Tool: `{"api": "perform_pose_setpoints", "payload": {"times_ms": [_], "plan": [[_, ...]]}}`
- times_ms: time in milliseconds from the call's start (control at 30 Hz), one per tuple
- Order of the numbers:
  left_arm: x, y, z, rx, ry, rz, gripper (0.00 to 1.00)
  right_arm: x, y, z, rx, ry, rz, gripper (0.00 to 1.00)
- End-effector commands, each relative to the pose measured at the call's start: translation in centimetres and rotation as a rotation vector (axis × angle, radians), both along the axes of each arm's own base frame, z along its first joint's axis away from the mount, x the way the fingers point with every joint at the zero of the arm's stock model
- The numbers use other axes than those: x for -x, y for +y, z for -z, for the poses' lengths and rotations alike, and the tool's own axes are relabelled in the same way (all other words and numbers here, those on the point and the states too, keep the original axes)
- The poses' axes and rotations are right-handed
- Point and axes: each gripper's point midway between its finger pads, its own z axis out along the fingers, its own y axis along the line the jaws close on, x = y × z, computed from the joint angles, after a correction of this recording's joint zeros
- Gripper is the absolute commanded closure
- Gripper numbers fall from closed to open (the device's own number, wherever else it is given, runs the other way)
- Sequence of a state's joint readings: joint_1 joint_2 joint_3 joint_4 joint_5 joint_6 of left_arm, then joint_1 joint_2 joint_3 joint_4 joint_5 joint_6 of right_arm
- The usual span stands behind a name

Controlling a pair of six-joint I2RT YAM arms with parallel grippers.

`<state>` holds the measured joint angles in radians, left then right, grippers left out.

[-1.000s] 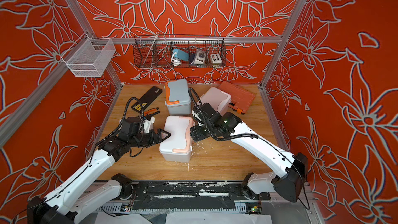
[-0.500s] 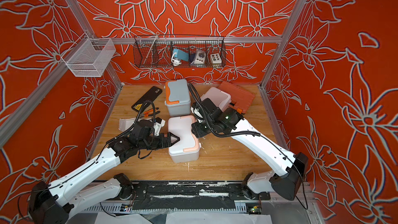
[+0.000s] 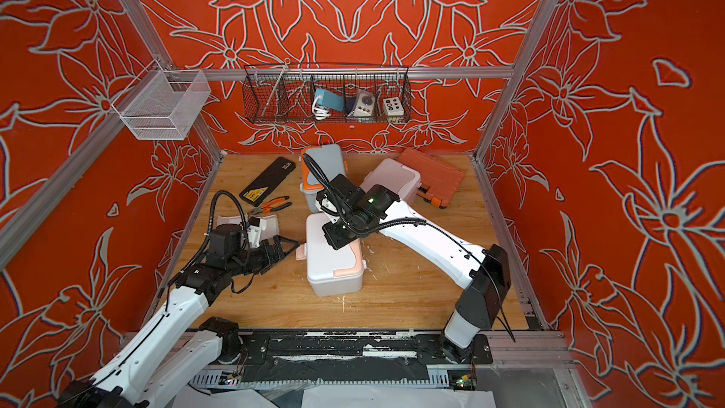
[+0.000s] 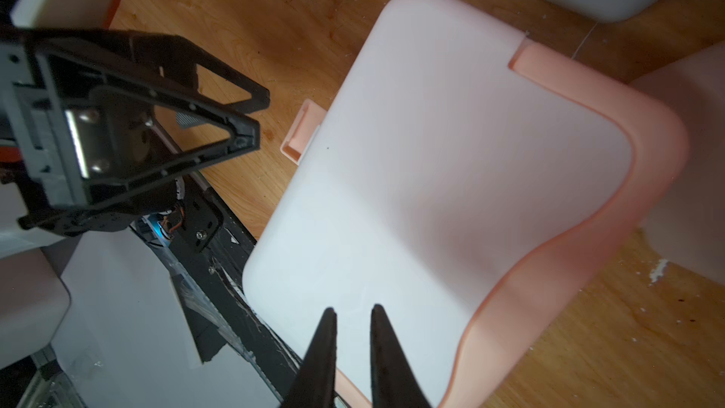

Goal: Open first aid kits and take out gauze
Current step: Fasten the fastener of the first aid kit.

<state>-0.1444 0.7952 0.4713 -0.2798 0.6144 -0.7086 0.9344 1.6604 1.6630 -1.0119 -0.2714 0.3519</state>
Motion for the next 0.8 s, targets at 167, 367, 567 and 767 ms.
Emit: {"api": "perform_pose_setpoints", "payload": {"times_ms": [167, 367, 567, 767], "plan": [[0.0, -1.9, -2.5, 0.194, -0.106, 0.098, 0.03, 1.0, 1.4, 1.7, 0.043, 0.065, -0.048, 0.87], [0.0, -2.3, -2.0, 0.239, -0.108, 0.106, 0.02, 1.6, -0.7, 6.4, 0.171, 0.12, -0.018, 0.93], [-0.1, -2.8, -1.9, 0.299, -0.107, 0.124, 0.02, 1.7, -1.1, 6.8, 0.185, 0.115, -0.009, 0.95], [-0.2, -3.1, -2.3, 0.344, -0.132, 0.133, 0.02, 1.5, -1.0, 6.9, 0.185, 0.115, -0.008, 0.96]]}}
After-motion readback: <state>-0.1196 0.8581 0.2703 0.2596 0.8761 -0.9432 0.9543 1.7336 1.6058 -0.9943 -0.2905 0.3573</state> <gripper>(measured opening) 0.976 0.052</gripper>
